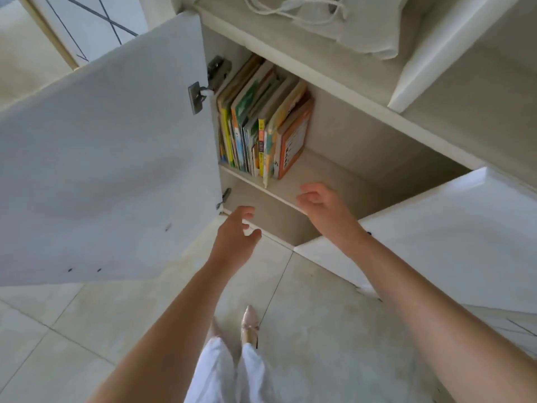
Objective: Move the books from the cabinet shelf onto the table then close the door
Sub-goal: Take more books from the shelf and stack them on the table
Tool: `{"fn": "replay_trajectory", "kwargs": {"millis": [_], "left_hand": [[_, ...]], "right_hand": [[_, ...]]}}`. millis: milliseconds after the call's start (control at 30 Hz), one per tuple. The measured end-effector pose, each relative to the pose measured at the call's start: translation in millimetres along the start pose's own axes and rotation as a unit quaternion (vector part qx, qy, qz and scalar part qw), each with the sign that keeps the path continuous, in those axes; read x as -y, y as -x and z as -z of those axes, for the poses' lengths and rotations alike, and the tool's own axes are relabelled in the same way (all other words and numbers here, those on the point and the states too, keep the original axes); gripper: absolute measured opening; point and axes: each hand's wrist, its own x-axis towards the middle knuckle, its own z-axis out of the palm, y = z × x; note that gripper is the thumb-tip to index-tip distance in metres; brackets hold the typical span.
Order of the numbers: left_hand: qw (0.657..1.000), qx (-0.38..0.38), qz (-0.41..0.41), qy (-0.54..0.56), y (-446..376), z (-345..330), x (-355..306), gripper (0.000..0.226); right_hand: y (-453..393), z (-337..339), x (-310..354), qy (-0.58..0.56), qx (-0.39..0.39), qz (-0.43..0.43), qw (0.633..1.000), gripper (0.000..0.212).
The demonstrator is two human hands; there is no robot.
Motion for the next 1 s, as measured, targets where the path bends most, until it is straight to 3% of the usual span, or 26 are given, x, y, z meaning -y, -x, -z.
{"fn": "replay_trajectory", "kwargs": {"millis": [100,267,467,700,900,1000], "left_hand": [[0.999,-0.023,-0.021,0.011,-37.7,-4.0,-6.9,0.049],[0.993,-0.083,-0.073,0.036,-91.5,-9.6,-23.2,0.06],[0.979,-0.122,-0.152,0.059,-142.5,-25.7,-33.7,0.07],[0.967,-0.164,-0.19,0.039,-179.8,-38.8,-35.1,0.083],[0.962,-0.194,-0.188,0.031,-183.4,-47.4,-42.1,0.077],[0.963,-0.179,-0.199,0.031,-169.2,-61.4,-45.8,0.076]], "right_hand": [[-43.6,-1.2,14.7,-0.029,0.013,-0.012,0.999,0.01],[-104.9,-5.2,47.7,-0.06,-0.011,-0.052,0.997,0.008],[-173.8,-5.9,73.8,-0.147,0.003,-0.151,0.977,0.081],[-210.9,-20.6,95.5,-0.128,0.016,-0.18,0.975,0.093],[-218.4,-14.6,85.2,-0.071,0.03,-0.175,0.982,0.076],[-208.8,-4.0,72.9,-0.071,0.015,-0.174,0.982,0.046]]}}
